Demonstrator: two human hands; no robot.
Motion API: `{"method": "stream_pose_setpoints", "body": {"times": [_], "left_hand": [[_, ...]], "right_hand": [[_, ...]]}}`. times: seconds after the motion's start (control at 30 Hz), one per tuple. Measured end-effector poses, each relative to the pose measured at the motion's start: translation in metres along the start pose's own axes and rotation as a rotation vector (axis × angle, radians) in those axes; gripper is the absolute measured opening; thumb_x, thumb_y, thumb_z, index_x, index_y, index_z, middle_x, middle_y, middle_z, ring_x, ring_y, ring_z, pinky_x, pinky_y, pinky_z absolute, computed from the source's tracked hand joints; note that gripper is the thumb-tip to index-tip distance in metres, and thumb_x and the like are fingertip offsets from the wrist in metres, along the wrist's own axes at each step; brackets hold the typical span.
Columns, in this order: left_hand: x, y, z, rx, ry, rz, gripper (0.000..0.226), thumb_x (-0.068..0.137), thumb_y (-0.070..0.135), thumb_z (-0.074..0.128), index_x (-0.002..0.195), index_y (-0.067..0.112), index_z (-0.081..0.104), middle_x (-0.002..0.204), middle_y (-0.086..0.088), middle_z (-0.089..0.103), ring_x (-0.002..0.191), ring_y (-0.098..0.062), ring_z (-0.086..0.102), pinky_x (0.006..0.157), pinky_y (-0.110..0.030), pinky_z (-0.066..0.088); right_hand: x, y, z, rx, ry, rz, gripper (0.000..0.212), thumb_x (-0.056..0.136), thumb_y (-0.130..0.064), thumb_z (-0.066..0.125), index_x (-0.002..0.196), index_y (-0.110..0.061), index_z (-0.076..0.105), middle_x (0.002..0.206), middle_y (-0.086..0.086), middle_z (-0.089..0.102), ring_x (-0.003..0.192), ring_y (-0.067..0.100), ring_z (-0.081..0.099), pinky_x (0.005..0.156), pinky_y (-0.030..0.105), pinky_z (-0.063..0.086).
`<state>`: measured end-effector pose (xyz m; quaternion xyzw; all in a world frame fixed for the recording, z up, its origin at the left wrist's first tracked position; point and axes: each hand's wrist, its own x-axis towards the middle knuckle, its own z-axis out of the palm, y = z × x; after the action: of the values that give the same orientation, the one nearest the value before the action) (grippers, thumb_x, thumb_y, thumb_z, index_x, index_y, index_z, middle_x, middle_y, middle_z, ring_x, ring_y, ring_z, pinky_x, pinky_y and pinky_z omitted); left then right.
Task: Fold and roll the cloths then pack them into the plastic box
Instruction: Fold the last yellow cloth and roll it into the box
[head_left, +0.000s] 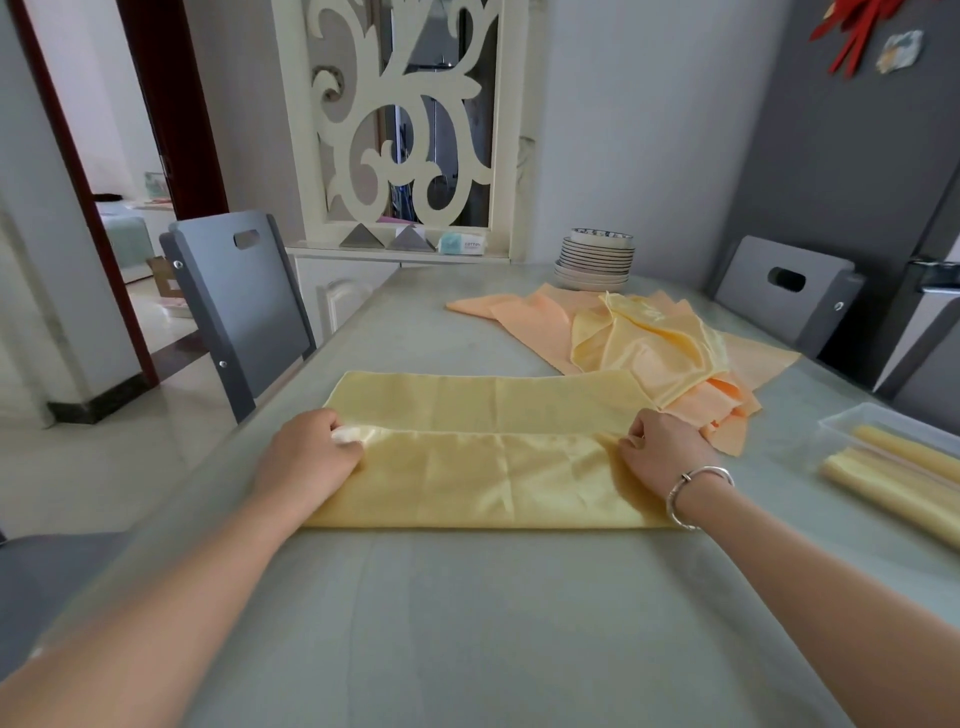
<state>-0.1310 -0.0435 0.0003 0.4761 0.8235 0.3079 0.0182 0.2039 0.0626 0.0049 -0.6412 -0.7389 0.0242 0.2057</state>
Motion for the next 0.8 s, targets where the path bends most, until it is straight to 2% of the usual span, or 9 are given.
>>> {"method": "stream_pose_setpoints", "body": {"times": [0.07, 0.13, 0.2, 0.27, 0.37, 0.47, 0.6, 0.7, 0.8], "left_hand": [[-0.005, 0.003, 0.0, 0.065, 0.016, 0.014, 0.016, 0.079, 0.024, 0.062, 0.085, 0.012, 0.054, 0.093, -0.005, 0.06, 0.088, -0.028, 0.056, 0.069, -0.037, 0.044], [-0.011, 0.005, 0.0, 0.213, 0.102, 0.079, 0.029, 0.079, 0.024, 0.063, 0.103, 0.014, 0.051, 0.109, -0.006, 0.053, 0.101, -0.032, 0.049, 0.08, -0.04, 0.043], [-0.016, 0.009, 0.003, 0.28, 0.242, 0.248, 0.046, 0.075, 0.019, 0.067, 0.117, 0.012, 0.049, 0.12, -0.009, 0.049, 0.107, -0.035, 0.045, 0.087, -0.043, 0.04], [-0.019, 0.019, 0.006, 0.207, 0.27, 0.458, 0.049, 0.073, 0.017, 0.066, 0.12, 0.013, 0.054, 0.128, -0.007, 0.051, 0.115, -0.035, 0.045, 0.097, -0.045, 0.037], [-0.026, 0.041, 0.014, 0.089, -0.006, 0.51, 0.038, 0.088, 0.033, 0.053, 0.125, 0.026, 0.056, 0.141, 0.005, 0.048, 0.135, -0.023, 0.034, 0.113, -0.043, 0.023], [-0.034, 0.054, 0.026, 0.142, -0.261, 0.425, 0.048, 0.095, 0.051, 0.037, 0.139, 0.032, 0.042, 0.152, 0.014, 0.029, 0.145, -0.016, 0.014, 0.118, -0.045, 0.01], [-0.043, 0.056, 0.034, 0.239, -0.394, 0.427, 0.065, 0.091, 0.065, 0.024, 0.149, 0.034, 0.021, 0.157, 0.015, 0.009, 0.146, -0.013, 0.004, 0.118, -0.046, 0.005], [-0.045, 0.057, 0.032, 0.274, -0.412, 0.427, 0.069, 0.09, 0.068, 0.022, 0.15, 0.036, 0.014, 0.158, 0.015, 0.004, 0.146, -0.012, 0.001, 0.118, -0.045, 0.006], [-0.046, 0.057, 0.032, 0.297, -0.419, 0.442, 0.07, 0.089, 0.069, 0.019, 0.15, 0.036, 0.011, 0.158, 0.015, 0.001, 0.146, -0.012, 0.0, 0.118, -0.045, 0.006]], "right_hand": [[0.002, 0.001, 0.001, 0.004, 0.001, -0.001, 0.01, 0.09, -0.027, 0.049, 0.088, -0.017, 0.051, 0.097, 0.005, 0.059, 0.094, 0.026, 0.054, 0.069, 0.031, 0.04], [0.003, 0.001, 0.001, -0.003, -0.001, 0.001, 0.011, 0.091, -0.028, 0.049, 0.089, -0.018, 0.051, 0.1, 0.006, 0.06, 0.095, 0.026, 0.054, 0.071, 0.032, 0.042], [0.002, -0.001, 0.001, -0.021, -0.002, 0.007, 0.014, 0.092, -0.031, 0.049, 0.093, -0.017, 0.053, 0.104, 0.006, 0.06, 0.099, 0.026, 0.053, 0.077, 0.034, 0.044], [-0.002, -0.005, 0.0, -0.128, 0.02, 0.004, 0.021, 0.092, -0.034, 0.047, 0.103, -0.017, 0.053, 0.11, 0.005, 0.057, 0.107, 0.027, 0.049, 0.086, 0.037, 0.04], [-0.009, -0.013, -0.002, -0.35, 0.107, -0.086, 0.036, 0.089, -0.04, 0.05, 0.118, -0.019, 0.045, 0.119, 0.002, 0.05, 0.116, 0.026, 0.042, 0.098, 0.04, 0.031], [-0.02, -0.028, -0.008, -0.306, 0.142, -0.233, 0.037, 0.09, -0.033, 0.05, 0.125, -0.022, 0.043, 0.13, -0.001, 0.046, 0.13, 0.023, 0.033, 0.112, 0.039, 0.019], [-0.043, -0.05, -0.003, -0.173, -0.081, -0.444, 0.044, 0.095, -0.039, 0.04, 0.136, -0.025, 0.041, 0.15, -0.005, 0.032, 0.144, 0.016, 0.011, 0.117, 0.036, 0.006], [-0.054, -0.051, 0.004, -0.101, -0.3, -0.329, 0.059, 0.095, -0.054, 0.03, 0.144, -0.021, 0.027, 0.156, -0.002, 0.018, 0.146, 0.019, 0.004, 0.118, 0.039, 0.008], [-0.048, -0.037, 0.006, -0.098, -0.342, -0.192, 0.065, 0.092, -0.061, 0.022, 0.141, -0.019, 0.03, 0.153, 0.001, 0.022, 0.143, 0.022, 0.014, 0.115, 0.042, 0.018]]}}
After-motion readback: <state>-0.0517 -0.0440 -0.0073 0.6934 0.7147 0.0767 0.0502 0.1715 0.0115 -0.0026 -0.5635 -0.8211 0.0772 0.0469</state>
